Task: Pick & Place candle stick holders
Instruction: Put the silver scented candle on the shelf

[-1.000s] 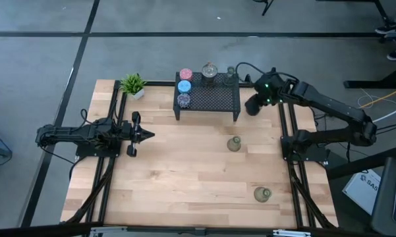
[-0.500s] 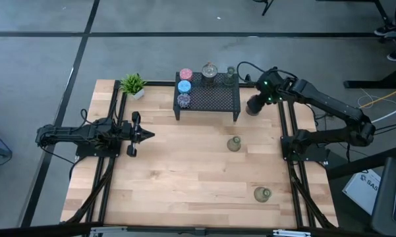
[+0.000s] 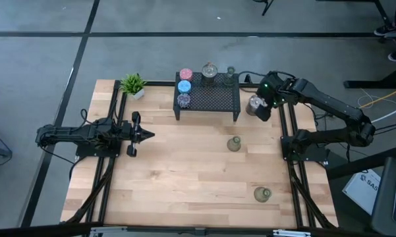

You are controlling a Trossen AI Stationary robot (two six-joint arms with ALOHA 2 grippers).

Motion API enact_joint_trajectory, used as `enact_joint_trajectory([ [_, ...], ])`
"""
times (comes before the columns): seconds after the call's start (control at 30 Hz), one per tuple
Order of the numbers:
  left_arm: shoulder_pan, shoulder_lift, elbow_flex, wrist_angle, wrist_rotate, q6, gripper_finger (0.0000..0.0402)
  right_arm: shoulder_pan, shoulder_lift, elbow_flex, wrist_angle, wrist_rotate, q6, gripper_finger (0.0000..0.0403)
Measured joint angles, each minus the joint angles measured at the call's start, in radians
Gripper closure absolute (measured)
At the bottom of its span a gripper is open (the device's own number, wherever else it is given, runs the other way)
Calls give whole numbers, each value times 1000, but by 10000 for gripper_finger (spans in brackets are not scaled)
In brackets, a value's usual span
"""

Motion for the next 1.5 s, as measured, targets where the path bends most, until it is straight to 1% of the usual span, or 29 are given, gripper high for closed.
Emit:
enact_joint_trajectory([
  [0.2, 0, 0, 0, 0, 0, 0, 395, 13, 5, 0, -26, 8, -27, 79],
  [0.37, 0, 0, 0, 0, 0, 1, 393, 29, 23, 0, -23, 91, -24, 46],
  [0.57, 0, 0, 0, 0, 0, 0, 395, 52, 35, 0, -24, 113, -23, 16],
  [0.8, 0, 0, 0, 0, 0, 0, 394, 84, 32, 0, -21, 125, -23, 12],
  [0.9, 0, 0, 0, 0, 0, 0, 395, 105, 32, 0, -27, 140, -51, 12],
  [1.03, 0, 0, 0, 0, 0, 0, 393, 121, 32, 0, -47, 132, -50, 12],
  [1.13, 0, 0, 0, 0, 0, 0, 394, 114, 32, 10, -75, 109, -60, 12],
  [1.33, 0, 0, 0, 0, 0, 0, 394, 85, 34, 54, -92, 108, -133, 12],
  [1.5, 0, 0, 0, 0, 0, 0, 395, 56, 53, 60, -92, 103, -99, 12],
])
